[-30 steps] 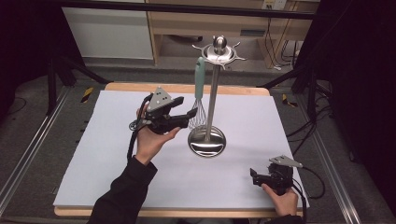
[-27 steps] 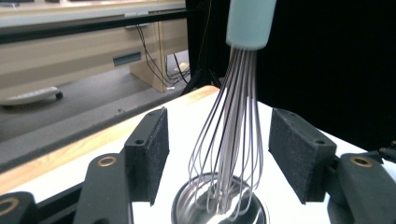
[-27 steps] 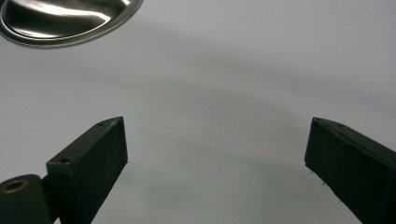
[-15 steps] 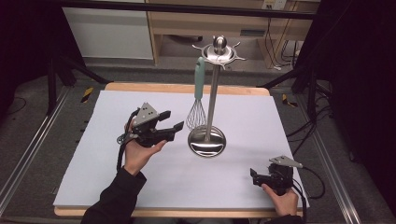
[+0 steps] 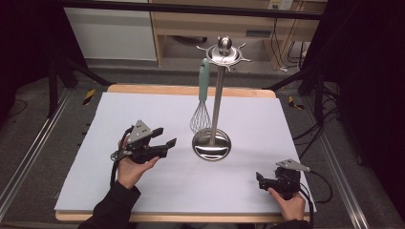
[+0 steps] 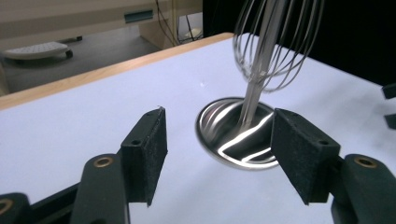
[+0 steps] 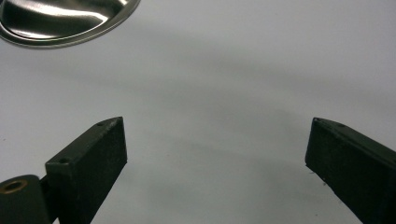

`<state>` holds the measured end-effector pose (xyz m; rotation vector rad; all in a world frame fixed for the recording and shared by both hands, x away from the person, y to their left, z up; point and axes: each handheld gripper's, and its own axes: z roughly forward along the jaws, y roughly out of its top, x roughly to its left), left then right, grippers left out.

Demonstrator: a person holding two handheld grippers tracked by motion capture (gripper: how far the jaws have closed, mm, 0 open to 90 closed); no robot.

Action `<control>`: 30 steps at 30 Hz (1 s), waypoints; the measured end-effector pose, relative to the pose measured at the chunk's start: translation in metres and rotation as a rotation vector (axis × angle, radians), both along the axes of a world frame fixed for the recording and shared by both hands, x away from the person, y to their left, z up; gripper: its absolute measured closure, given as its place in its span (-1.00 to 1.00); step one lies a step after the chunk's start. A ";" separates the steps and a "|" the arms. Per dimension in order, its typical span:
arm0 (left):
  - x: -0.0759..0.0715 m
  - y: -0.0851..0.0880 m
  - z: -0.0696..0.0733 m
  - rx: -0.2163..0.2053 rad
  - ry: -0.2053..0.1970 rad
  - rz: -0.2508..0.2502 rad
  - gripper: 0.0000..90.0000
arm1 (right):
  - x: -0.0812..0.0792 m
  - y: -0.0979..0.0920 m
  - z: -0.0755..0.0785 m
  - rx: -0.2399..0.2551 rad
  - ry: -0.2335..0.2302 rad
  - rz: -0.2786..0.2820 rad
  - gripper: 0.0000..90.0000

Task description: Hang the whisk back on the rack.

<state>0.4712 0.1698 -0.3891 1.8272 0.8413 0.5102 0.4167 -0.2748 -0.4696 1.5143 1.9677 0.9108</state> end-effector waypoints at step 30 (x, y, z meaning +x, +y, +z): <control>-0.024 0.095 -0.069 0.016 0.144 0.232 -0.28 | -0.001 -0.011 -0.003 -0.015 0.011 -0.032 -0.87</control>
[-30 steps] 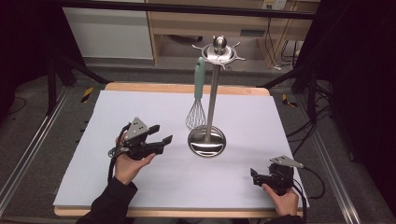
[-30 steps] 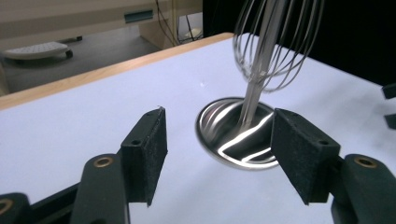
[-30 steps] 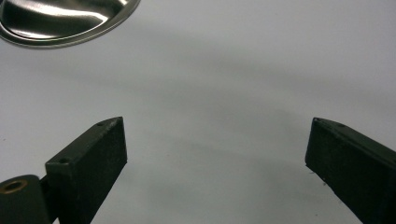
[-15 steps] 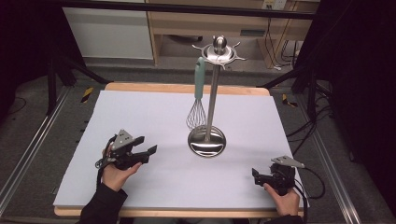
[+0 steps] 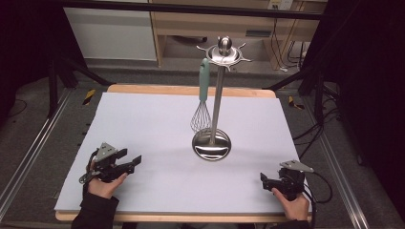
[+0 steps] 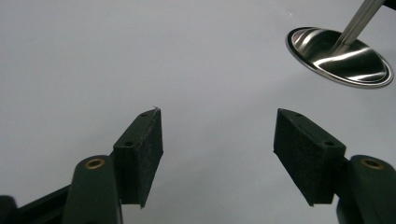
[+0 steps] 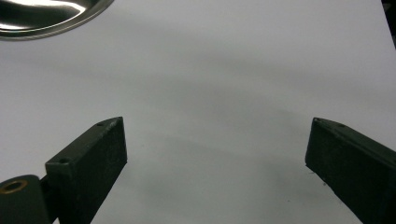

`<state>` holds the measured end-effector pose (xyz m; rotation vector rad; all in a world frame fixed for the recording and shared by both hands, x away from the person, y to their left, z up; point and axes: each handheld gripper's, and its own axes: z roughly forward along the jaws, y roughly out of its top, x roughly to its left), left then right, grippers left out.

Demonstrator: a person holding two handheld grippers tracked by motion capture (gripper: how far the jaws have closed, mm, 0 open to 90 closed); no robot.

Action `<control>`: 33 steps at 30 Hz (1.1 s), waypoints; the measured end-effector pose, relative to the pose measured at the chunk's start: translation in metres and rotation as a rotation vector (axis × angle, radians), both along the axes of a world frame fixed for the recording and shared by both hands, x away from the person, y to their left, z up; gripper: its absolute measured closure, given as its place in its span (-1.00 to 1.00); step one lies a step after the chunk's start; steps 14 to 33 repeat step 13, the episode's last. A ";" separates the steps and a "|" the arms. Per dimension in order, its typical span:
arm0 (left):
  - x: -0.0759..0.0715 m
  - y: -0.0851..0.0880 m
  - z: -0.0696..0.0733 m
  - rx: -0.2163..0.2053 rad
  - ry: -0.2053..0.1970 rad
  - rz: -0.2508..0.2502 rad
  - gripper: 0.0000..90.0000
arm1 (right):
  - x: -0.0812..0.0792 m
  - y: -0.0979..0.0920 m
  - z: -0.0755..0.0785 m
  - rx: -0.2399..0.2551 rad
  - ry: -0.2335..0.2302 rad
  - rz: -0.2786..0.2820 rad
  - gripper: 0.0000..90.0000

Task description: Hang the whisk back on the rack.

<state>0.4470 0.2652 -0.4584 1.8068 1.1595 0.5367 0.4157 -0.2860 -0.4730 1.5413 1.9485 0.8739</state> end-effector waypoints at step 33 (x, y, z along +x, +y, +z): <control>-0.003 0.016 -0.005 0.026 0.010 0.043 -0.30 | 0.000 -0.007 -0.002 -0.006 0.005 -0.015 -0.86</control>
